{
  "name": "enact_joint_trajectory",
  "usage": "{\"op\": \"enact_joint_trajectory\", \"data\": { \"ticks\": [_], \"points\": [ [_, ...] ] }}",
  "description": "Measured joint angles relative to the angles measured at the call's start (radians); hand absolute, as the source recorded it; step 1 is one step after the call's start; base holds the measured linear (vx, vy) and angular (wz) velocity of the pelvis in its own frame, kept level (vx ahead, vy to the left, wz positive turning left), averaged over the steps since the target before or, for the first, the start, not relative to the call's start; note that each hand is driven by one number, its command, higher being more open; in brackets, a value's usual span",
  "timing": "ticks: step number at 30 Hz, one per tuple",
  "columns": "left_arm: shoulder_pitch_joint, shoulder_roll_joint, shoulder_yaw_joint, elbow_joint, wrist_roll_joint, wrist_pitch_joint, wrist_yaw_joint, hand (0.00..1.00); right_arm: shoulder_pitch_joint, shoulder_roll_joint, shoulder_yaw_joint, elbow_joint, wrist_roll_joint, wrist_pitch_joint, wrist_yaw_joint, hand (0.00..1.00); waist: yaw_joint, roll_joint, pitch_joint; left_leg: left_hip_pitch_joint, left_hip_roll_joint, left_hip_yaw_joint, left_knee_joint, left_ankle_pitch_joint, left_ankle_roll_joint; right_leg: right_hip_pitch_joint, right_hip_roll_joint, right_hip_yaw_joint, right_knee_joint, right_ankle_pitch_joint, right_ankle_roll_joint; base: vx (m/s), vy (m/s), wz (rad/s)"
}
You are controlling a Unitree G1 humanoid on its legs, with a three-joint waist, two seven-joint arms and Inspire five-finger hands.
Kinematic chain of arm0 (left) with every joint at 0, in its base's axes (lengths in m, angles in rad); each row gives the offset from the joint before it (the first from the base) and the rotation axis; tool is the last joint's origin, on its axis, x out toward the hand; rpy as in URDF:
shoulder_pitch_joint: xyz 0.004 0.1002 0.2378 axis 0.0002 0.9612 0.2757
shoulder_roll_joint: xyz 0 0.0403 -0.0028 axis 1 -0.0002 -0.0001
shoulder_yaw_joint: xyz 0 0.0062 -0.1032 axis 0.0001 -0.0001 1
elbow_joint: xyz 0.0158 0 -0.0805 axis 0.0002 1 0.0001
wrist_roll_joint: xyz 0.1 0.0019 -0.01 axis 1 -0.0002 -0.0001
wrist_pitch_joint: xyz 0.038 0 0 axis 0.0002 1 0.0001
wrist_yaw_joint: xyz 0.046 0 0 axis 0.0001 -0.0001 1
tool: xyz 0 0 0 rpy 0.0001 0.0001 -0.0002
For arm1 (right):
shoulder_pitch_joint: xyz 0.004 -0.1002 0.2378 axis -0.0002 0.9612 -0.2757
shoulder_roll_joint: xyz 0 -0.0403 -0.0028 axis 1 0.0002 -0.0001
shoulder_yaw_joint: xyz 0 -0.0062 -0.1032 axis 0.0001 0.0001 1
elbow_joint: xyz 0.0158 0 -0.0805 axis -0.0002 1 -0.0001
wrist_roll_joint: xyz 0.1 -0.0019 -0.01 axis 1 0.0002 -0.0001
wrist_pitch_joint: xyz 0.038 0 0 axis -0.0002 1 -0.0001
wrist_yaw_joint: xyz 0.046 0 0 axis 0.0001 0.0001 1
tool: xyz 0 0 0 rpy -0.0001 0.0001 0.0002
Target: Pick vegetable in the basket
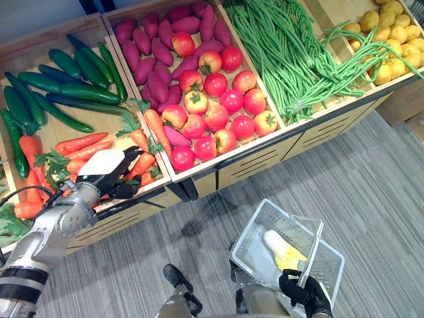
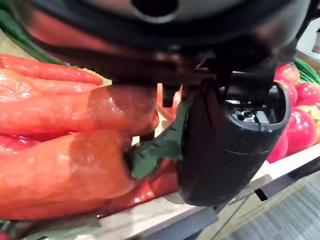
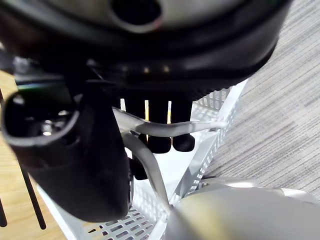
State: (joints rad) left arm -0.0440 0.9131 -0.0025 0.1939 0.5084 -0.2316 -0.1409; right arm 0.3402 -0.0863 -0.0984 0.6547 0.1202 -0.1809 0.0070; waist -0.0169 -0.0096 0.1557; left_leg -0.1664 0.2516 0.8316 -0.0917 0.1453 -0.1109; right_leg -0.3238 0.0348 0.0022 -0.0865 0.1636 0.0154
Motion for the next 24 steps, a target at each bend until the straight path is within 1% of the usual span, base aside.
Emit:
{"op": "enact_joint_trajectory", "data": {
  "ticks": [2, 3, 6, 7, 9, 10, 12, 16, 19, 21, 22, 23, 24],
  "points": [
    [0.001, -0.005, 0.000, 0.054, -0.009, -0.024, -0.006, 0.00, -0.001, 0.002, 0.000, 0.017, 0.000, 0.006, 0.005, 0.00, -0.004, -0.003, -0.011, 0.026, -0.001, 0.001, 0.000, -0.003, -0.004, 0.026, -0.001, -0.001, 0.000, -0.004, 0.001, 0.08, 0.058, 0.00],
    [0.000, -0.025, 0.000, 0.105, -0.009, -0.039, -0.006, 0.00, -0.001, 0.004, 0.000, 0.033, -0.001, 0.007, 0.011, 0.00, -0.013, -0.005, -0.034, 0.041, -0.001, 0.002, 0.002, -0.007, -0.009, 0.040, -0.001, -0.003, 0.000, -0.006, 0.002, 0.06, 0.057, 0.00],
    [-0.003, -0.041, -0.014, 0.166, -0.007, -0.054, 0.000, 0.00, -0.001, 0.005, -0.001, 0.062, -0.002, 0.006, 0.015, 0.00, -0.020, -0.005, -0.045, 0.085, 0.000, 0.007, 0.005, -0.013, -0.017, 0.082, 0.000, -0.012, 0.000, -0.011, 0.003, 0.05, 0.059, -0.01],
    [-0.004, -0.053, -0.026, 0.206, -0.002, -0.057, 0.002, 0.00, 0.001, 0.005, -0.004, 0.085, -0.002, 0.006, 0.016, 0.00, -0.032, -0.004, -0.067, 0.100, 0.000, 0.007, 0.005, -0.018, -0.024, 0.098, -0.001, -0.018, 0.000, -0.020, 0.005, 0.01, 0.040, 0.02],
    [-0.026, -0.076, -0.035, 0.270, 0.012, -0.063, 0.004, 0.00, 0.002, 0.006, -0.010, 0.111, -0.002, 0.007, 0.017, 0.00, -0.041, -0.003, -0.100, 0.109, -0.001, 0.007, 0.005, -0.023, -0.028, 0.106, -0.002, -0.021, 0.000, -0.029, 0.002, 0.00, 0.048, 0.02],
    [-0.053, -0.086, -0.050, 0.316, 0.016, -0.057, 0.005, 0.00, 0.003, 0.007, -0.020, 0.125, -0.001, 0.008, 0.018, 0.00, -0.043, 0.000, -0.105, 0.127, -0.002, 0.007, 0.005, -0.025, -0.032, 0.125, -0.003, -0.023, 0.000, -0.036, -0.003, -0.02, 0.044, 0.01],
    [-0.078, -0.088, -0.079, 0.369, 0.033, -0.038, 0.001, 0.00, 0.003, 0.007, -0.038, 0.144, -0.001, 0.011, 0.018, 0.00, -0.050, 0.010, -0.122, 0.143, -0.001, 0.008, 0.004, -0.027, -0.034, 0.139, -0.002, -0.026, 0.002, -0.043, -0.004, -0.02, 0.014, 0.01],
    [-0.149, -0.087, -0.109, 0.435, 0.055, -0.015, -0.012, 0.00, 0.005, 0.009, -0.080, 0.166, 0.008, 0.020, 0.015, 0.00, -0.051, 0.030, -0.137, 0.170, -0.002, 0.006, 0.004, -0.028, -0.035, 0.168, -0.004, -0.030, 0.002, -0.047, -0.002, -0.02, 0.014, 0.04],
    [-0.246, -0.073, -0.108, 0.491, 0.055, -0.005, -0.010, 0.00, 0.005, 0.022, -0.181, 0.194, 0.050, 0.045, 0.014, 0.00, -0.047, 0.049, -0.160, 0.190, -0.004, -0.003, 0.004, -0.028, -0.035, 0.197, -0.005, -0.042, 0.000, -0.052, 0.005, -0.03, 0.016, 0.13],
    [-0.319, -0.037, -0.107, 0.507, 0.055, -0.001, 0.009, 0.00, 0.004, 0.023, -0.291, 0.216, 0.086, 0.052, 0.008, 0.00, -0.047, 0.062, -0.190, 0.198, -0.006, -0.011, -0.001, -0.028, -0.035, 0.210, -0.005, -0.050, 0.001, -0.058, 0.005, -0.06, 0.004, 0.13],
    [-0.421, 0.003, -0.106, 0.509, 0.054, 0.000, 0.063, 0.00, -0.010, 0.010, -0.444, 0.226, 0.154, 0.065, -0.015, 0.00, -0.047, 0.076, -0.211, 0.218, -0.006, -0.017, -0.001, -0.030, -0.036, 0.231, -0.006, -0.056, 0.001, -0.062, 0.005, -0.09, -0.013, 0.11],
    [-0.464, 0.014, -0.106, 0.508, 0.053, -0.001, 0.086, 0.00, -0.011, -0.003, -0.514, 0.225, 0.178, 0.069, -0.023, 0.00, -0.048, 0.081, -0.233, 0.224, -0.006, -0.019, -0.001, -0.033, -0.038, 0.238, -0.006, -0.057, 0.001, -0.067, 0.004, -0.07, -0.011, 0.09],
    [-0.479, 0.017, -0.106, 0.508, 0.052, -0.002, 0.096, 0.00, -0.011, -0.008, -0.535, 0.225, 0.193, 0.070, -0.027, 0.00, -0.048, 0.082, -0.242, 0.224, -0.006, -0.019, -0.001, -0.033, -0.038, 0.238, -0.006, -0.058, 0.001, -0.067, 0.003, -0.05, -0.014, 0.03]
  ]
}}
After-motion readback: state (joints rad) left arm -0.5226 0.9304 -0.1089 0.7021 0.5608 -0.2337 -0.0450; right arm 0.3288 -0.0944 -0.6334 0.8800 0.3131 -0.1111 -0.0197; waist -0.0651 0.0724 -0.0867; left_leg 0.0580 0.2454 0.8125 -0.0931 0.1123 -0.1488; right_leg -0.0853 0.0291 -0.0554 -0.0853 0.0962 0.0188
